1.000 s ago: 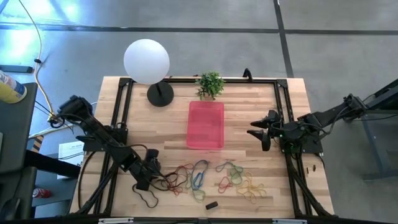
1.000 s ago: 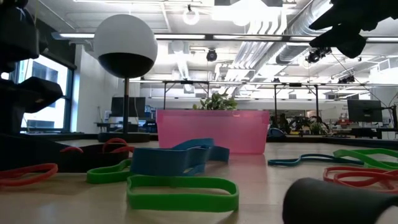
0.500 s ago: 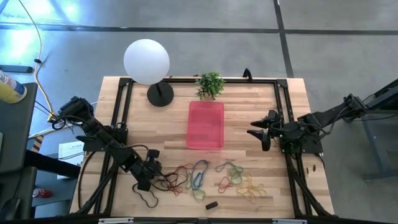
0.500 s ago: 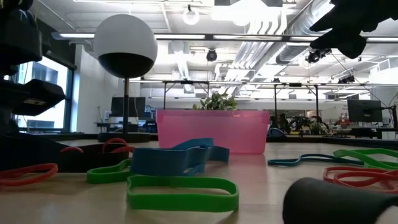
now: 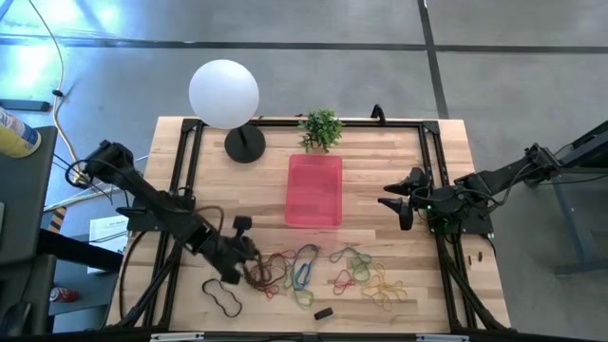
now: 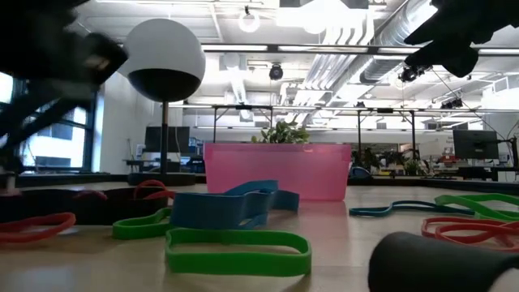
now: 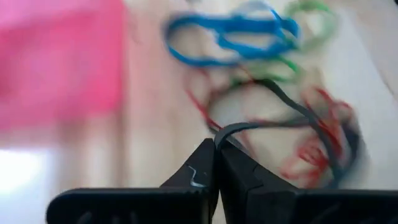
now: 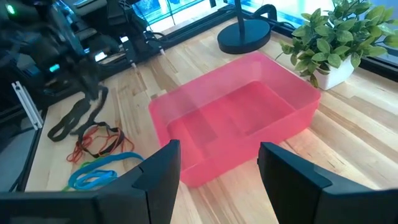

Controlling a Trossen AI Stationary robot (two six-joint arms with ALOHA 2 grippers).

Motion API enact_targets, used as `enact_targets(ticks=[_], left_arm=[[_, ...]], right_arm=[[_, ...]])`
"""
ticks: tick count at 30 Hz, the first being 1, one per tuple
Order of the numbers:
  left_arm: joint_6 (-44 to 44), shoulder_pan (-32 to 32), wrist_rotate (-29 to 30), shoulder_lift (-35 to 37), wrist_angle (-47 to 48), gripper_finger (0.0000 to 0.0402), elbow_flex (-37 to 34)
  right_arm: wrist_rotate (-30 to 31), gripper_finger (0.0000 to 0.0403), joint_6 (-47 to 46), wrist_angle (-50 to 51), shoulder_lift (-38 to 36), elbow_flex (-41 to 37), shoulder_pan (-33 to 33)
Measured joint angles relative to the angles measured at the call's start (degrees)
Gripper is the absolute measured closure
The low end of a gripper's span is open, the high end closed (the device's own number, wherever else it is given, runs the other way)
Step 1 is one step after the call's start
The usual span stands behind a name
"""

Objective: Pick and place rubber bands into bin
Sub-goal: Put the black rubber band into the red bin

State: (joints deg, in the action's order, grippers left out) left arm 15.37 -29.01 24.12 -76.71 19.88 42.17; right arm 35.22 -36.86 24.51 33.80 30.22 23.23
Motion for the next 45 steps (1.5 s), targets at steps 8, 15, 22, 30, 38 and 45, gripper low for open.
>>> enact_targets(ticks=[8,15,22,30,38,45], left_arm=[[-22.84,12.6,4.39,2.06,1.26,0.04,11.24],[-36.41,26.62,2.97,1.86,-8.07,0.0401,14.48],[-37.58,39.13,-4.13,-0.74,-12.97,0.0401,14.39],[-34.65,43.67,-10.59,-10.84,-24.55,0.0401,14.44],[-30.2,43.62,-8.97,-18.41,-30.97,0.0402,14.45],[-27.94,43.63,-4.98,-21.17,-34.8,0.0401,14.45]], right_arm=[[-0.64,0.0199,-0.15,0.07,-0.02,0.0,-0.01],[-0.22,0.0199,0.21,0.07,0.0,0.0,0.0],[2.56,0.0199,1.19,0.03,-0.02,0.0,-0.01],[3.9,0.0199,1.31,-0.86,0.0,0.02,-0.01],[4.01,0.0199,1.14,-1.63,0.0,0.04,-0.97],[3.68,0.0199,1.31,-1.67,0.0,0.04,-2.61]])
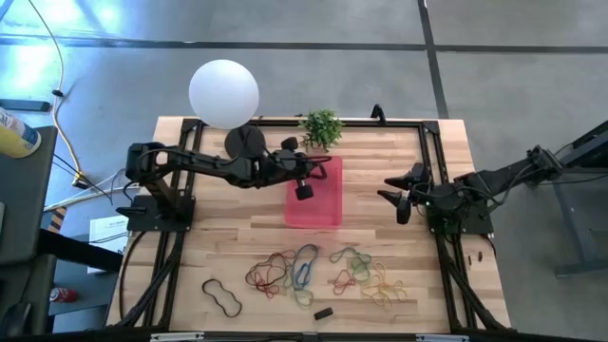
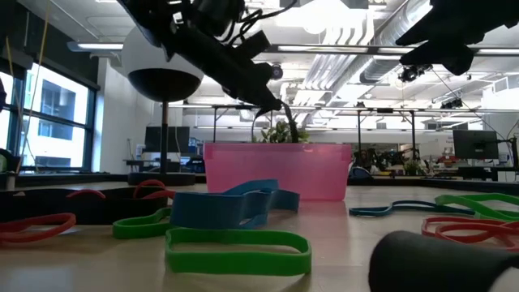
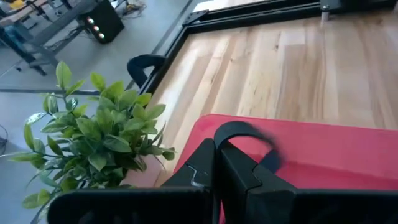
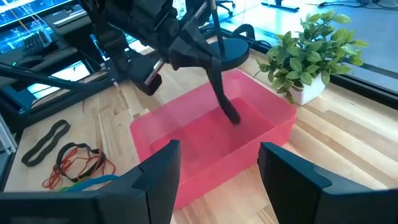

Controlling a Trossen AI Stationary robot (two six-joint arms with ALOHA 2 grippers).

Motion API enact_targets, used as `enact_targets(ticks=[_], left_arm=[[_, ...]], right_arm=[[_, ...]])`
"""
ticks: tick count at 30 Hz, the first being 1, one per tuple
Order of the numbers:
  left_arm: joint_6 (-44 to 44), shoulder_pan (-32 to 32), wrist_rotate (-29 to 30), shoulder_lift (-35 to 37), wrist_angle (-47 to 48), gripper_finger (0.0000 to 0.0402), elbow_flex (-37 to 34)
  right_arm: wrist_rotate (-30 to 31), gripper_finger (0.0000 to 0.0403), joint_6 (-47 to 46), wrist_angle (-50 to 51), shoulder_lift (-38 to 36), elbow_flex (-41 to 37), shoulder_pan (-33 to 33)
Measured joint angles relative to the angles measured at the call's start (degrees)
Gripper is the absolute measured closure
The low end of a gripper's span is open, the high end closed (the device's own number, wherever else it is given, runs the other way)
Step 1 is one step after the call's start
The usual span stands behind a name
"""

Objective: Pick and place rubber bands into bin
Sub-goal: Put the black rubber band into the red bin

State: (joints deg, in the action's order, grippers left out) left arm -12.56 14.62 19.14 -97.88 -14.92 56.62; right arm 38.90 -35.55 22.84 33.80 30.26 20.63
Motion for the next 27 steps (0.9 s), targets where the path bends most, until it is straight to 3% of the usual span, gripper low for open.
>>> enact_targets(ticks=[10,14,19,27], left_arm=[[-1.14,-0.01,2.53,-1.53,-1.37,0.0401,0.0],[-2.08,0.34,0.09,-1.53,-1.66,0.0389,0.0],[1.06,2.48,-7.49,-1.53,3.4,0.0331,1.91],[-2.61,2.58,-6.32,-1.53,6.38,0.023,6.32]], right_arm=[[-0.37,0.0199,0.01,0.08,0.0,0.0,-0.88],[-0.75,0.0199,0.02,0.12,0.0,0.0,-0.88],[-0.75,0.0199,0.01,0.21,0.0,0.0,-0.88],[-1.31,0.0199,-0.2,0.17,0.0,0.0,-0.88]])
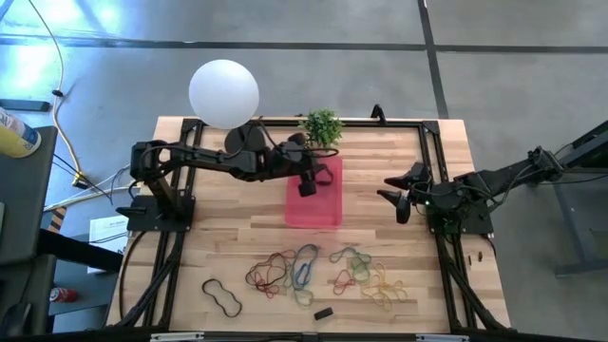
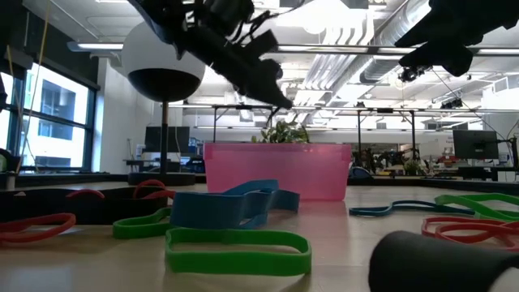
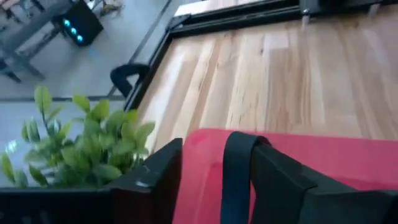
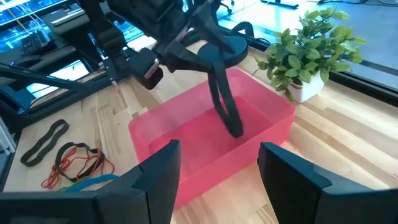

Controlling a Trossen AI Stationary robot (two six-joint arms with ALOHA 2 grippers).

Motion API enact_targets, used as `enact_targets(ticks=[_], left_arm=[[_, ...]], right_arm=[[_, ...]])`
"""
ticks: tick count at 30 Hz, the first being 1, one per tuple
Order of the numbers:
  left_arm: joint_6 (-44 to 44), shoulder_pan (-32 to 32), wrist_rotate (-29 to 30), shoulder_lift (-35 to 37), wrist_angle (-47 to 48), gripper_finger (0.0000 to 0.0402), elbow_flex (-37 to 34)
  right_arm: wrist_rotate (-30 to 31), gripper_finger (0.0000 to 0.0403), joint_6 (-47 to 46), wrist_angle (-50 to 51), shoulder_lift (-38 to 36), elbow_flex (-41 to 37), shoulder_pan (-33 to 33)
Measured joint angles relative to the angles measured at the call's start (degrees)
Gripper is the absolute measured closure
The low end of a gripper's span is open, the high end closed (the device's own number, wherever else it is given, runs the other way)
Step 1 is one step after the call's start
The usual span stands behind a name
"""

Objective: Pick and place rubber bands into bin
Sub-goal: Put the black rubber band into the red bin, then put the green rubber band into the red bin

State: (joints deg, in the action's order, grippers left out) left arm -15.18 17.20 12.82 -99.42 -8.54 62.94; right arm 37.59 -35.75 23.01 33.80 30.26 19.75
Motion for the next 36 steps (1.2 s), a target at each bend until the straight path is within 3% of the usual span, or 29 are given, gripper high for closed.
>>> enact_targets(ticks=[9,14,21,26,31,36], left_arm=[[-0.12,1.69,-2.99,0.0,19.44,0.0184,7.8],[-0.14,1.96,-4.47,0.0,22.19,0.0187,9.52],[-1.05,0.64,-21.38,0.02,22.81,0.0205,10.64],[-3.7,-3.98,-32.68,1.81,31.86,0.0224,10.66],[-6.88,-13.02,-29.6,4.77,43.85,0.0238,10.64],[-1.7,-23.3,-21.87,7.39,49.45,0.024,10.64]], right_arm=[[-1.01,0.0199,-0.31,-0.14,0.0,0.0,0.0],[-1.01,0.0199,-0.32,-0.16,0.0,0.0,0.0],[-1.48,0.0199,-1.48,-0.46,0.0,0.0,0.0],[-2.47,0.0199,-1.53,-0.08,0.0,0.0,0.02],[-2.62,0.0199,-1.44,1.31,0.0,0.0,0.0],[-2.65,0.0199,-1.33,2.89,0.0,-0.02,0.0]])
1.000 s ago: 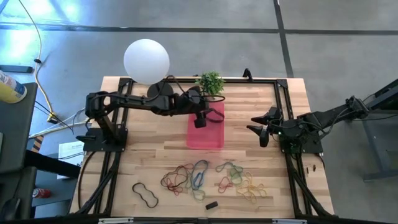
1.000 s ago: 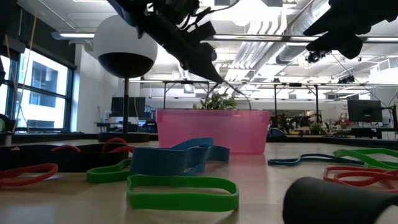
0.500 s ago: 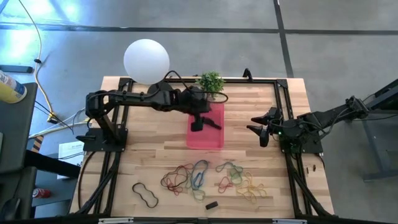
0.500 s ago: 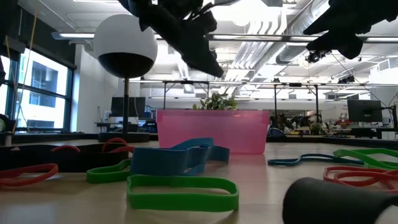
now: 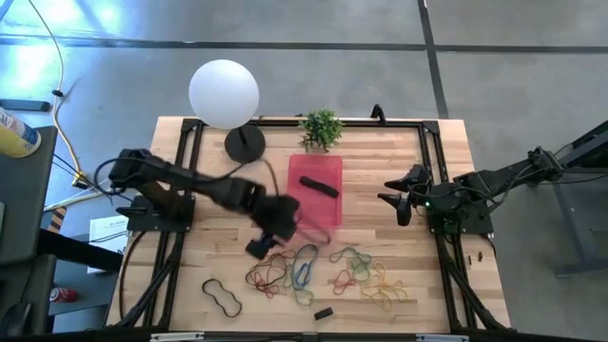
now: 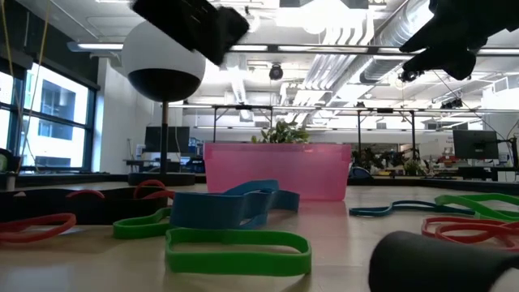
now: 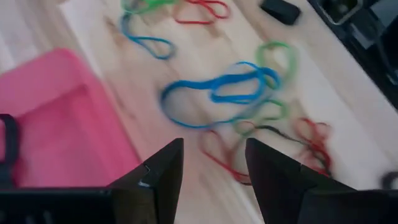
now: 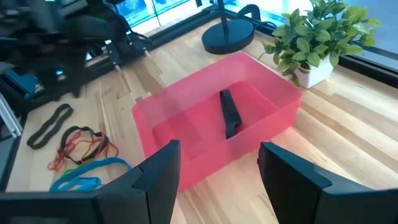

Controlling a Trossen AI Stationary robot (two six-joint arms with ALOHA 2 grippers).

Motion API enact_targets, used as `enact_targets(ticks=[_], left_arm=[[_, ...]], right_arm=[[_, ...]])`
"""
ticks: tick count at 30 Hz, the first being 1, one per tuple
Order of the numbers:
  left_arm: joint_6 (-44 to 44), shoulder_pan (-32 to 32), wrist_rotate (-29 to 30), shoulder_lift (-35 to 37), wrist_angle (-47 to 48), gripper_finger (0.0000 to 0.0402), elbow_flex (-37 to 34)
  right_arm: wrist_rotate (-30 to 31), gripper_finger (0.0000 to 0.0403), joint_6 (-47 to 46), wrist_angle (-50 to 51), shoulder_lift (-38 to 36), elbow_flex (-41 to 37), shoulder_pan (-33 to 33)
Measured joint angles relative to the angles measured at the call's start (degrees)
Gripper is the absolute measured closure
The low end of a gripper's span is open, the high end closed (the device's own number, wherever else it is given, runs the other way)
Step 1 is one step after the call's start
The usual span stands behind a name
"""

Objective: Pick and place rubber bands into bin
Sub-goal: Put the green rubber band into the red bin

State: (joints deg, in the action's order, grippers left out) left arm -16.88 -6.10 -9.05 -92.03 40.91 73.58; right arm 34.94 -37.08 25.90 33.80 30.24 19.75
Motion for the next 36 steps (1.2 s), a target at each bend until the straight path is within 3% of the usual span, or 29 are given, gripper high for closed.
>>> enact_targets(ticks=[7,12,15,19,24,28,36], left_arm=[[9.59,-14.18,7.94,0.86,8.25,0.0244,-0.04],[16.98,-20.33,16.19,0.86,10.05,0.0247,-0.17],[21.46,-20.94,20.44,0.86,9.27,0.0247,-0.17],[24.41,-20.9,20.87,0.86,9.1,0.0247,-0.17],[26.21,-20.95,22.46,0.83,10.41,0.0251,-0.17],[26.24,-20.95,24.21,0.81,10.62,0.0252,-0.17],[26.22,-20.9,29.33,0.81,11.59,0.0252,-0.17]], right_arm=[[-1.34,0.0199,1.93,1.2,0.0,0.0,0.0],[-2.37,0.0199,3.02,1.47,0.0,0.0,0.0],[-7.41,0.0199,3.2,0.87,0.25,0.0,0.02],[-18.24,0.0199,4.4,-0.53,2.86,0.0,1.15],[-23.9,0.0199,2.43,-0.5,8.54,-0.04,5.12],[-24.41,0.0199,0.01,-2.12,14.44,-0.04,9.87],[-19.16,0.0199,-0.49,-16.72,29.03,-0.04,15.58]])
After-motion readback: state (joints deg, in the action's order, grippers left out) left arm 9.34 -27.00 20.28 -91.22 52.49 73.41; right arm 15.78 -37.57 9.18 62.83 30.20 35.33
